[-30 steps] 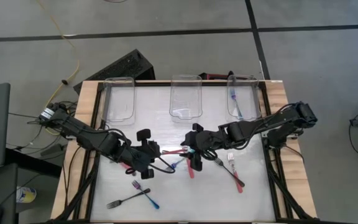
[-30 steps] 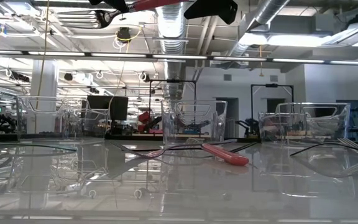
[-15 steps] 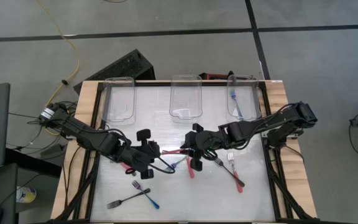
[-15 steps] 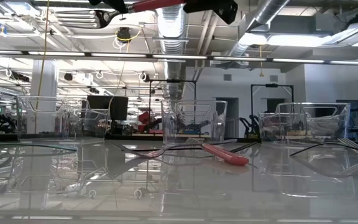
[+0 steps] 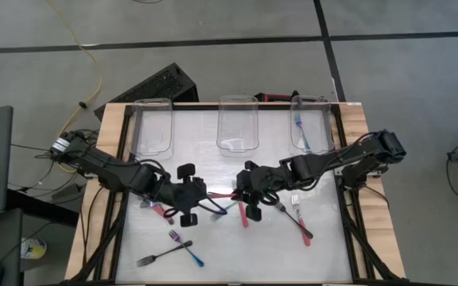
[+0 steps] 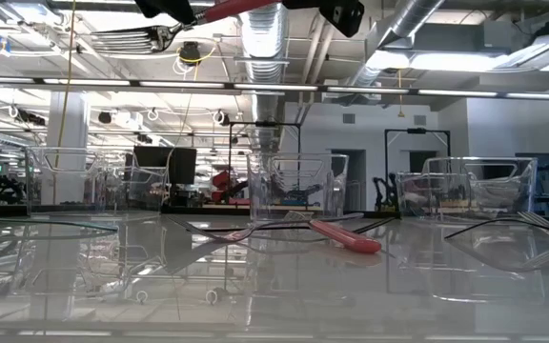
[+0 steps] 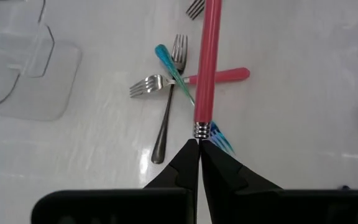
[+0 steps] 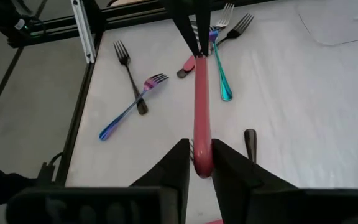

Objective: Sort silverware by color (type)
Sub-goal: Put the bottom left pink fork into the middle transparent bin

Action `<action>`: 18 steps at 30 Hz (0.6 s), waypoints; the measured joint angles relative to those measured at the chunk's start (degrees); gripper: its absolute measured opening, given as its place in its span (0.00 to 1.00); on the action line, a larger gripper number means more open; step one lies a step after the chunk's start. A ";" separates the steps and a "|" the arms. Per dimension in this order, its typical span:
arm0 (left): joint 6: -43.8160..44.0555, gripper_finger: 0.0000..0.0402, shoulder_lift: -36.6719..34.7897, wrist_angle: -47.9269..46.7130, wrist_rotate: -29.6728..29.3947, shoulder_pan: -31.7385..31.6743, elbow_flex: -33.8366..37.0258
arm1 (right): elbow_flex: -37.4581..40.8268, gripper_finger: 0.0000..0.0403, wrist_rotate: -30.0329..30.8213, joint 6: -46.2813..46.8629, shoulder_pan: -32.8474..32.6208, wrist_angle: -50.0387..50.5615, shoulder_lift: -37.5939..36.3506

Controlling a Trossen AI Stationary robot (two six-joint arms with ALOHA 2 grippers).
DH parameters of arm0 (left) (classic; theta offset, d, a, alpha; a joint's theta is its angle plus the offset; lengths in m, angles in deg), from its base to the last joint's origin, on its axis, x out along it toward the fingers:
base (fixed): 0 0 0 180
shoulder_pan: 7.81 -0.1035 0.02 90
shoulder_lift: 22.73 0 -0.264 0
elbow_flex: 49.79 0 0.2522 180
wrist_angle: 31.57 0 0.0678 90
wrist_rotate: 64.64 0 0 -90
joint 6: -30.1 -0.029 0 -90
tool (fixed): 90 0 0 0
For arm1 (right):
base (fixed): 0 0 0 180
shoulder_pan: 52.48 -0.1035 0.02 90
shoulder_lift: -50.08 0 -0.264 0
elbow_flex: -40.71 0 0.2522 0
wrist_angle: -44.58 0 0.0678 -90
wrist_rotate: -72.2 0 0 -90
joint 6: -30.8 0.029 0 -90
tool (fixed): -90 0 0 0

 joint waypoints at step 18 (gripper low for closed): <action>-0.91 0.00 -0.02 0.02 3.99 -1.87 0.01 | 0.00 0.31 0.02 1.55 0.65 1.09 0.00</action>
